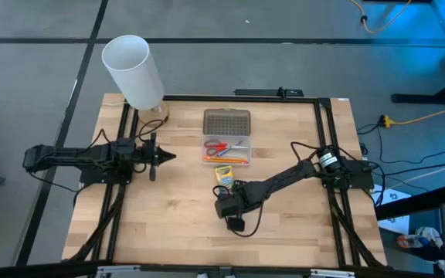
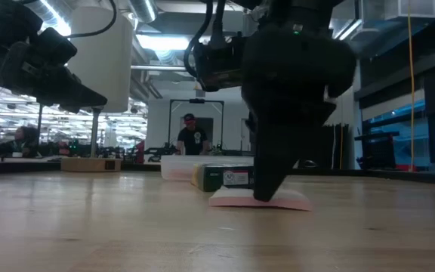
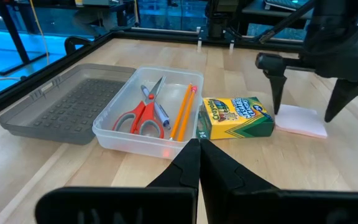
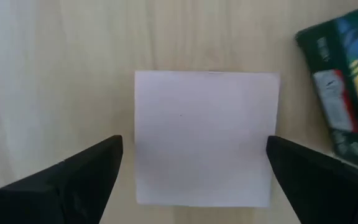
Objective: Pack school essentials
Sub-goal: Put the light pink sticky note into the gray supply box
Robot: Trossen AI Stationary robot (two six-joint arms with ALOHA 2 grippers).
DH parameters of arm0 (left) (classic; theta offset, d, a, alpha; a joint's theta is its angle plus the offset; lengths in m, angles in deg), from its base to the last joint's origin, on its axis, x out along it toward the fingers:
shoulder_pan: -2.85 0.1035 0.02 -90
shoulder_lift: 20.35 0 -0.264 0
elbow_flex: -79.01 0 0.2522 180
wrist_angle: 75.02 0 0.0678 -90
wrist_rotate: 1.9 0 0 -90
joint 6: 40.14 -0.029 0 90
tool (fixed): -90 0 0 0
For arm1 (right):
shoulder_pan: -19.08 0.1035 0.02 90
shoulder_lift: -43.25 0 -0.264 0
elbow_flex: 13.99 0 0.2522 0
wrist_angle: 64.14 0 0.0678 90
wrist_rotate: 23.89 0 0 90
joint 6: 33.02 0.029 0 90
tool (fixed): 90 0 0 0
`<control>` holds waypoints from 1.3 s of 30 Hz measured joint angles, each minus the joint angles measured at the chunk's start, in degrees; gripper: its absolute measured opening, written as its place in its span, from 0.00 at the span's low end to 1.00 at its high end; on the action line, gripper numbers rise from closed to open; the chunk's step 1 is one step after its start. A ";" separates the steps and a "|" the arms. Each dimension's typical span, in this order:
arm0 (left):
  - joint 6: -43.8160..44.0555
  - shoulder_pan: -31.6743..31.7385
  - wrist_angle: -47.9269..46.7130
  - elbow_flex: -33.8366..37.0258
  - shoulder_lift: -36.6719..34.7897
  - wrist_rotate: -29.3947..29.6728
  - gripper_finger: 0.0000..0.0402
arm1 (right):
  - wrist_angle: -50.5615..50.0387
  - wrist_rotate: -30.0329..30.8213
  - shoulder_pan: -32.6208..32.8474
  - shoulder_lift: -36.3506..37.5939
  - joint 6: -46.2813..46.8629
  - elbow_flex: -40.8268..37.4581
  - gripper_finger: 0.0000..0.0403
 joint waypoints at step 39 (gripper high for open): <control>0.00 -0.02 0.00 0.00 0.02 -0.02 0.00 | 2.52 0.67 -2.01 0.09 -0.04 -3.78 0.99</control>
